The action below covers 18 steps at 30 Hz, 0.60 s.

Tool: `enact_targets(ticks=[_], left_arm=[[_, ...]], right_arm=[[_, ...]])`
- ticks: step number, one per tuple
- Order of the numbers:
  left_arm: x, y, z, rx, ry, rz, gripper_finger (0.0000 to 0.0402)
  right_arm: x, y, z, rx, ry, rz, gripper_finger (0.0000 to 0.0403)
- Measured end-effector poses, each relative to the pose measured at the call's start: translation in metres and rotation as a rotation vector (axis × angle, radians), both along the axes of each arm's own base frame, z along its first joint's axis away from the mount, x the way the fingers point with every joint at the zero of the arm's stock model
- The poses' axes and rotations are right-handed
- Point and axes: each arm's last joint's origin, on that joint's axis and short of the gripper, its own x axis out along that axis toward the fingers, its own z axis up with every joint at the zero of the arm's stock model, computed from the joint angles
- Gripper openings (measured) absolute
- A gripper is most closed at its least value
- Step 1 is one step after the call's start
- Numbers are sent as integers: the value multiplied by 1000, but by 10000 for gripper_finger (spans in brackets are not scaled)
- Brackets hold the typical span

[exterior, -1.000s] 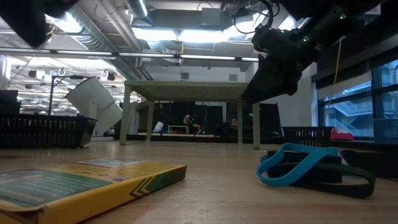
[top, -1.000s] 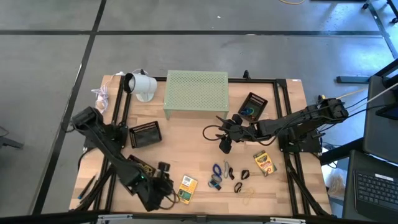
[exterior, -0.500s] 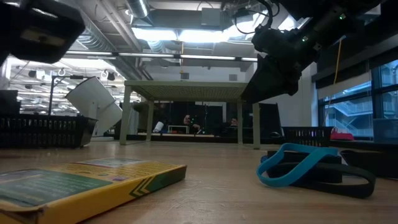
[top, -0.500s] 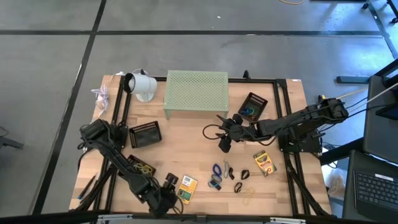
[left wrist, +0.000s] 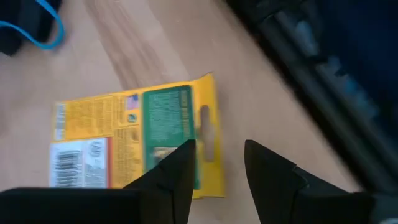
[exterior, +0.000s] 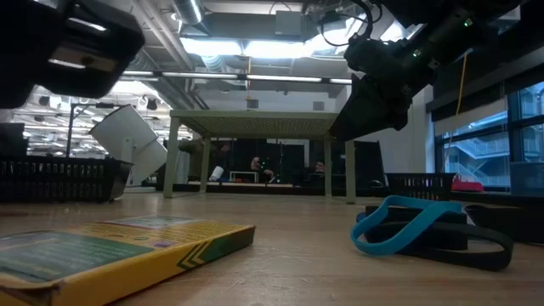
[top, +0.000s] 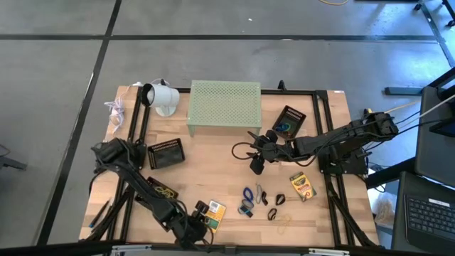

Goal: Pick & Place Office Desk Supplies
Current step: Put the yellow crayon box into the middle left black bin

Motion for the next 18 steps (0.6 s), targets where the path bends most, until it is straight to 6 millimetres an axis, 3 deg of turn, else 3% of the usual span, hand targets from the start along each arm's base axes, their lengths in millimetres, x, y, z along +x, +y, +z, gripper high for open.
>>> enact_targets(ticks=[6,14,18], left_arm=[[2,0,-12,93,-25,-35,120],[2,1,-8,115,-36,-39,12],[1,2,-6,129,-37,-43,3]], right_arm=[[0,0,0,0,0,0,176],[0,-1,0,-29,-5,-29,176],[0,-1,0,-31,-5,-31,176]])
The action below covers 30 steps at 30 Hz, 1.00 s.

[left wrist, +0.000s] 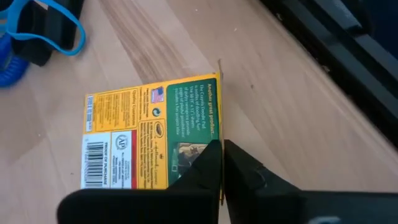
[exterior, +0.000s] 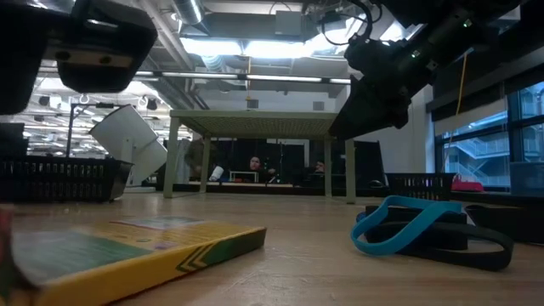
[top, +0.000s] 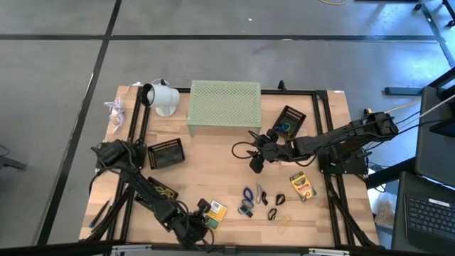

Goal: Pick & Place Office Desk Supplies
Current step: Put the yellow crayon box into the middle left black bin

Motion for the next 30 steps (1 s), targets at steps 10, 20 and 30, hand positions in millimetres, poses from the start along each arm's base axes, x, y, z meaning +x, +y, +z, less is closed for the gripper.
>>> enact_targets(ticks=[10,20,30], left_arm=[[-7,13,36,112,-131,97,2],[-13,42,102,367,-565,448,2],[-22,73,149,585,-787,731,1]], right_arm=[[0,0,0,0,0,0,176],[0,0,0,0,0,0,176],[0,0,0,-19,6,12,176]])
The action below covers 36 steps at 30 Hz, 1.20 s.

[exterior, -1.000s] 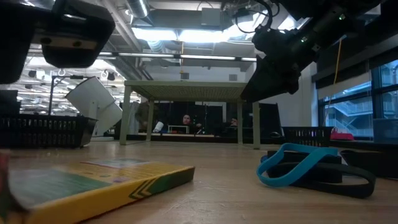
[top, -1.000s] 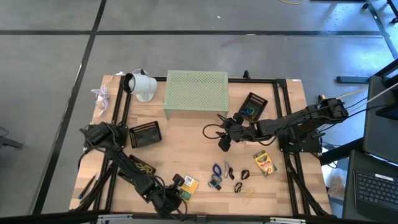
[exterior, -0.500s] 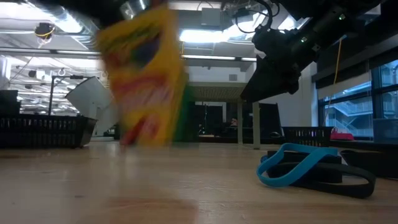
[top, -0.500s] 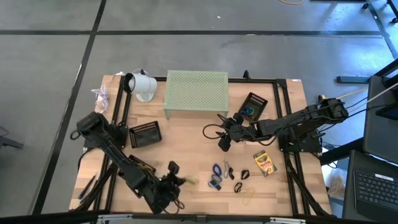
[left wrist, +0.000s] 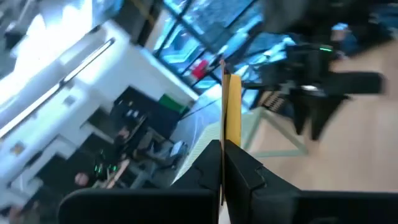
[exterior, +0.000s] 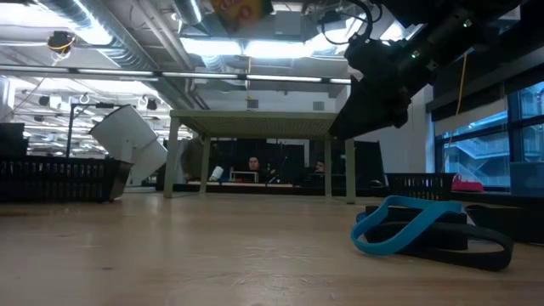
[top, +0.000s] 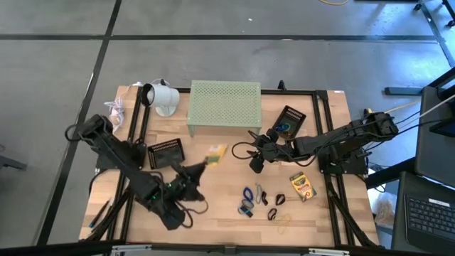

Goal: Pick & Place Office Desk Supplies
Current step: Put the yellow crayon box into the middle left black bin

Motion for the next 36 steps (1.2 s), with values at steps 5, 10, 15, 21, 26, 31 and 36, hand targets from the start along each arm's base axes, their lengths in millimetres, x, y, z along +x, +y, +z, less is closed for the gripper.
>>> enact_targets(ticks=[5,10,15,21,26,31,36], left_arm=[[4,20,14,-104,-87,35,1],[9,36,20,-172,-107,44,2],[14,45,17,-232,-29,-14,1],[8,63,0,-361,54,24,1],[-8,87,-14,-493,184,168,2],[-30,110,-20,-634,406,379,2],[-52,119,-14,-749,550,527,1]], right_arm=[[0,-1,0,-25,-2,-18,176],[0,-1,0,-35,3,-8,176],[0,-1,0,-51,10,5,176],[0,-1,0,-65,17,18,176],[0,-1,0,-66,17,18,176],[0,-1,0,-63,15,16,176],[0,-1,0,-62,15,15,176]])
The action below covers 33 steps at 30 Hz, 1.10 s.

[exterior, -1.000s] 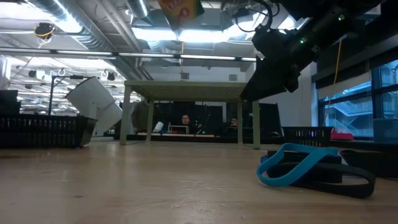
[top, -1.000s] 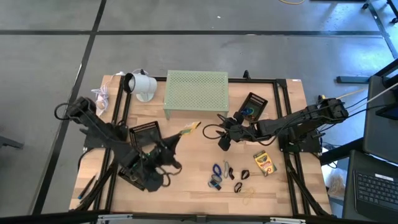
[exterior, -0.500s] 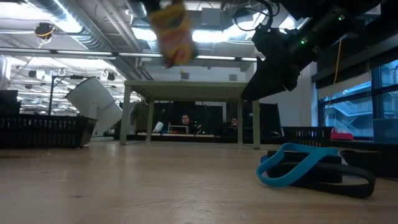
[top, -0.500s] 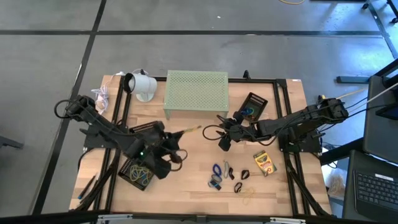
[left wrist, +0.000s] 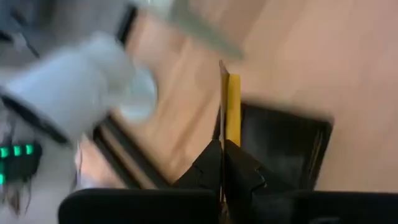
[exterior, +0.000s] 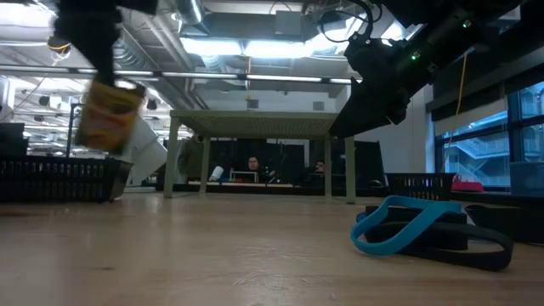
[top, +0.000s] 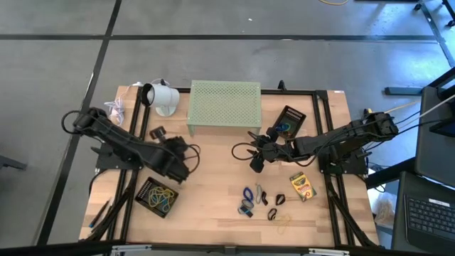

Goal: Pick & Place Office Desk Supplies
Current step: Put the yellow crayon box into the middle left black bin

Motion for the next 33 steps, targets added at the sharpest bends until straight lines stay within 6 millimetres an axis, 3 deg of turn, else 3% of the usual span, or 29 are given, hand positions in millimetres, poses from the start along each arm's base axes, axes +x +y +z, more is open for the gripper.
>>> enact_targets(ticks=[5,15,22,33], left_arm=[[-9,-1,2,-135,10,79,1],[-23,4,-30,-130,115,183,2],[-25,4,-41,-123,100,201,5],[-21,3,-45,-151,53,197,58]], right_arm=[[0,0,0,21,-10,-18,176],[0,0,0,29,-9,-11,176],[0,0,0,30,-10,-12,176],[0,0,0,28,-10,-15,176]])
